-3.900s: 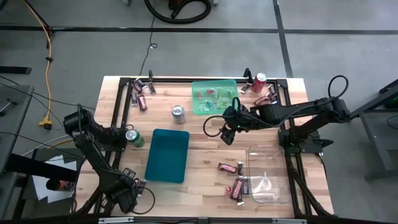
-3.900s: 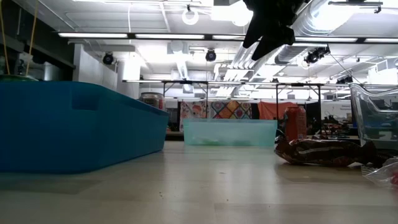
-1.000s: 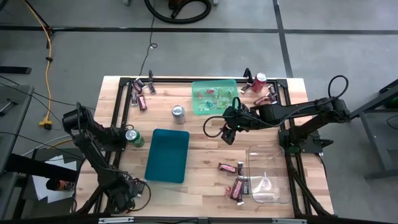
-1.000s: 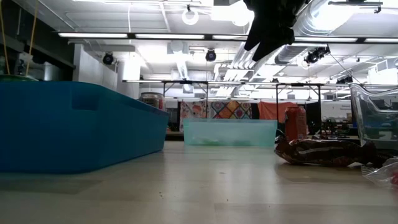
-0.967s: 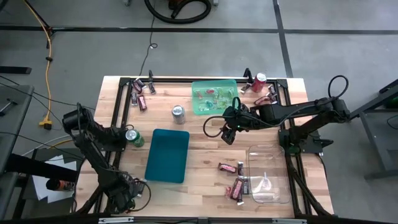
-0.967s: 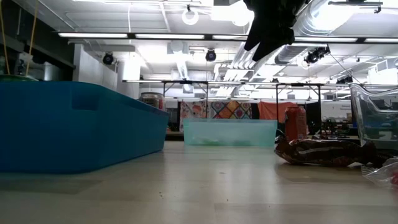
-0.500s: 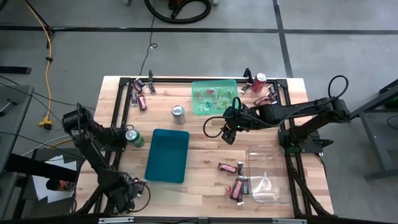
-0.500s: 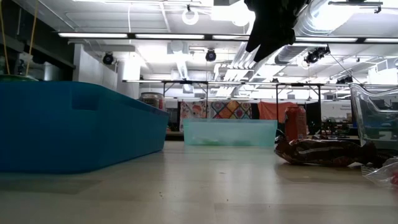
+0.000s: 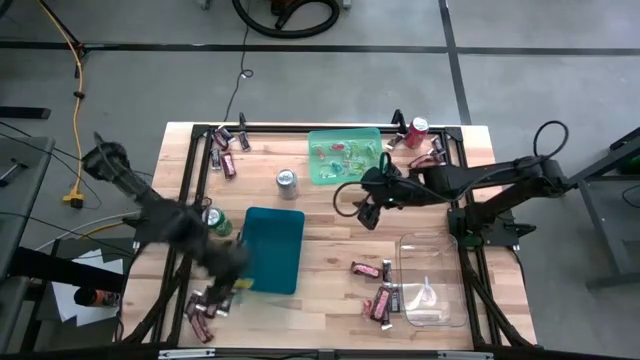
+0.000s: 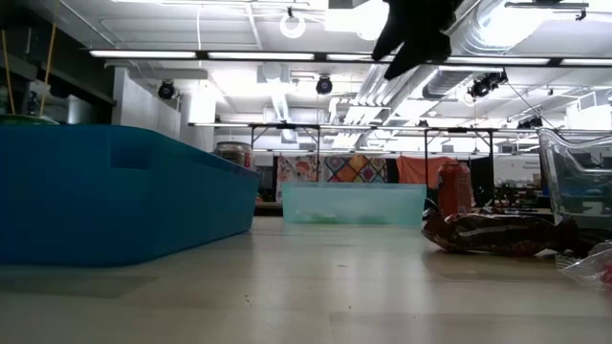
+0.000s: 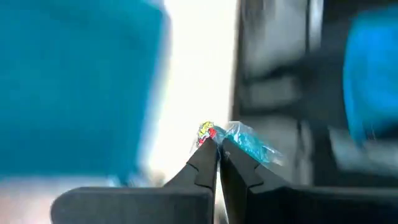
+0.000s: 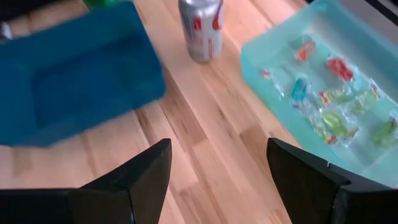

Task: Organize candy in baskets
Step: Put the transparent gummy into the green bin

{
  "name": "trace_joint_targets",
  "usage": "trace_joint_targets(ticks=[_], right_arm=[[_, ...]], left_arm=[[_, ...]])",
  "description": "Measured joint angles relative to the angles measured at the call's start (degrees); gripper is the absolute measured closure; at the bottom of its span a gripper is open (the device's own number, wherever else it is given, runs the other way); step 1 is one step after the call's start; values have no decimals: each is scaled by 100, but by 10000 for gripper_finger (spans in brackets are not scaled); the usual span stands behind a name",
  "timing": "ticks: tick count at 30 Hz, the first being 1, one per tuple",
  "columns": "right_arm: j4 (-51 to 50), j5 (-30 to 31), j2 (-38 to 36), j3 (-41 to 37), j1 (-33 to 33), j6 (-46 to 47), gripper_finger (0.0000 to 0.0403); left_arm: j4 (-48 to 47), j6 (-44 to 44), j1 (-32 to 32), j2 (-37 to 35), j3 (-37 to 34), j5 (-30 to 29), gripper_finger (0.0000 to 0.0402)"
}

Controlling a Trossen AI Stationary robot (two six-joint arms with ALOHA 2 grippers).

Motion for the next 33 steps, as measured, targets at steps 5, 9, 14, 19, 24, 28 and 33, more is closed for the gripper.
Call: trace_joint_targets(ticks=[5, 9, 14, 19, 24, 28, 33], right_arm=[[250, 49, -466, 0, 0, 231, 143], [415, 305, -839, 0, 1, 449, 143], [513, 862, -1165, 0, 0, 643, 143], [547, 1317, -1259, 2, 0, 742, 143], [551, 1477, -1261, 2, 0, 780, 143], [551, 1528, -1261, 2, 0, 884, 143], [548, 1563, -1261, 2, 0, 883, 143]], left_arm=[[929, 1854, 1714, 141, 212, -1125, 401], [2197, 3006, 3049, 648, 214, -1543, 401], [3142, 3842, 4571, 1575, 310, -1534, 401], [3014, 3995, 5569, 2447, 1013, -1533, 401], [2716, 4532, 6025, 3140, 1705, -1535, 401], [2554, 4846, 6152, 3630, 2205, -1479, 393], [2473, 4986, 6069, 3991, 2736, -1156, 333]])
